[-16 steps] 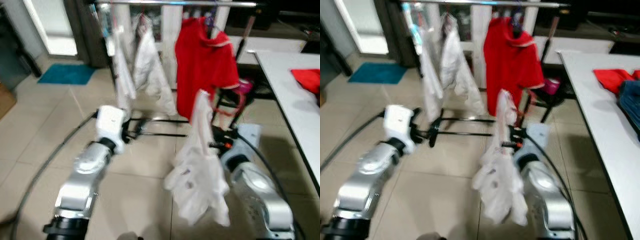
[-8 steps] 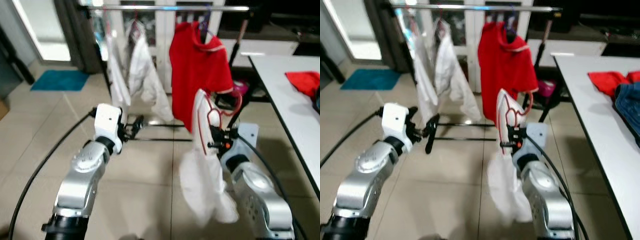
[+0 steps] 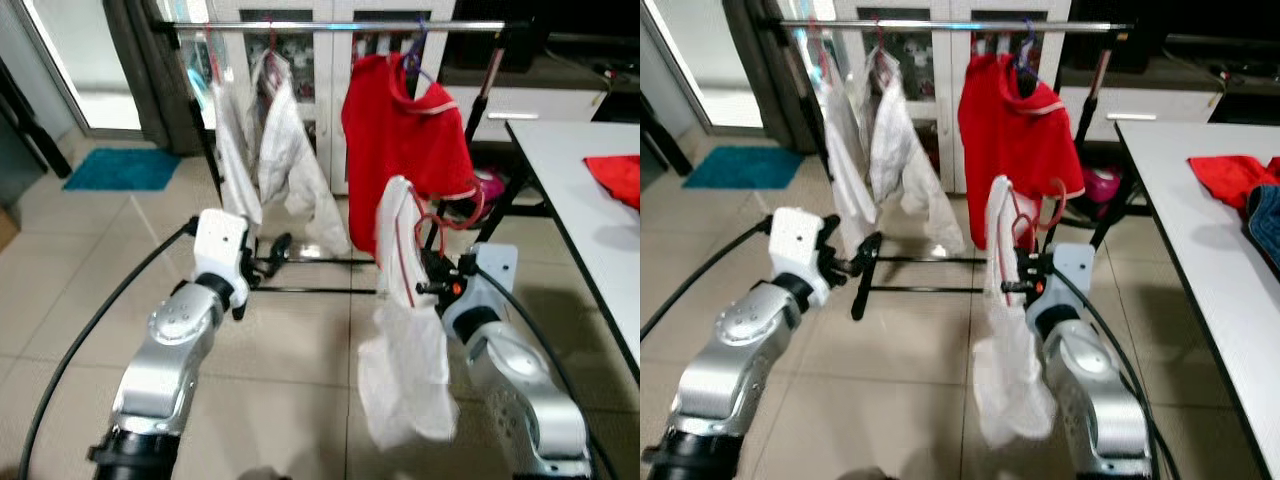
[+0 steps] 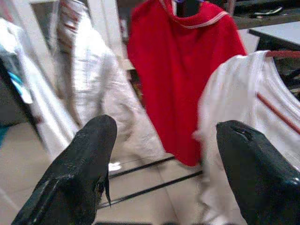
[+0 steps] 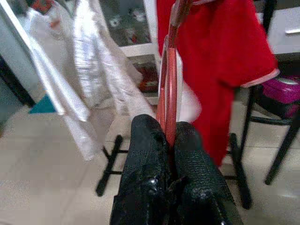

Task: Hang hanger

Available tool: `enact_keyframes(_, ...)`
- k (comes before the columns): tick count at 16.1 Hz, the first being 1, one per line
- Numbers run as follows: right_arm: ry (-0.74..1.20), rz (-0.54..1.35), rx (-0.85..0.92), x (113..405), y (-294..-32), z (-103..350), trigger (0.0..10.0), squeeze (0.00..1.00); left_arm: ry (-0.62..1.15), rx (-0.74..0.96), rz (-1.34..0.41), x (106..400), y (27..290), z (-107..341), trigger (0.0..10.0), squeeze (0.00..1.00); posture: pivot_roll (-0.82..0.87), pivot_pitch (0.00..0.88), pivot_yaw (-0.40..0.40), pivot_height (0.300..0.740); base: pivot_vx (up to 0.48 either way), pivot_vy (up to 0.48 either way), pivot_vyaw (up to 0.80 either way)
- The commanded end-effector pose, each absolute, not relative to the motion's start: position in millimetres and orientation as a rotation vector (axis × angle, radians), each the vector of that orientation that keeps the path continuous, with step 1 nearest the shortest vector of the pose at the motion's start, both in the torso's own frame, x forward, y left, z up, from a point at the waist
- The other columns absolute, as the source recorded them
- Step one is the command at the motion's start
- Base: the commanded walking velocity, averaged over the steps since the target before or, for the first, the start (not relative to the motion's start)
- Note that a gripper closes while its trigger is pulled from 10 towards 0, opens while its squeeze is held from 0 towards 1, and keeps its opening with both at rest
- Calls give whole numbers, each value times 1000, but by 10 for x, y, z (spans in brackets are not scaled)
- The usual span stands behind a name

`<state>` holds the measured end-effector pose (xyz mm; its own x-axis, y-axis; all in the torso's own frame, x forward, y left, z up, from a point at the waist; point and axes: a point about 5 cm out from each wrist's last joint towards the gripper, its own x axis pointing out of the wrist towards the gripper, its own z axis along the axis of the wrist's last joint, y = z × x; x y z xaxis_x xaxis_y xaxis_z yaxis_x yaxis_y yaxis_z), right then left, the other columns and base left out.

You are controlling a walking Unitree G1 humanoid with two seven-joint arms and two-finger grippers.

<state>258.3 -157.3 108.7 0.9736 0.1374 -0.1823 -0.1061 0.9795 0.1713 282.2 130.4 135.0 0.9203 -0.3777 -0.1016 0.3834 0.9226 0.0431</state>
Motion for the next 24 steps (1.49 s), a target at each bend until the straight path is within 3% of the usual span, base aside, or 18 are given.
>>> enact_keyframes(1, 153, 128, 163, 2599, -1570, 1170, 10000, 0, 76, 76, -396, 2837, 1321, 1399, 10000, 0, 35, 42, 33, 740, 311, 0, 0)
enact_keyframes(17, 153, 159, 164, 2572, -1548, 1167, 10000, 0, 79, 72, -402, 2820, 1322, 1385, 10000, 0, 37, 46, 26, 740, 327, 0, 0)
enact_keyframes(24, 142, 134, 55, 2580, -1593, 1170, 10000, 0, 85, 72, -407, 2793, 1308, 1356, 10000, 0, 30, 42, 27, 740, 347, 0, 68)
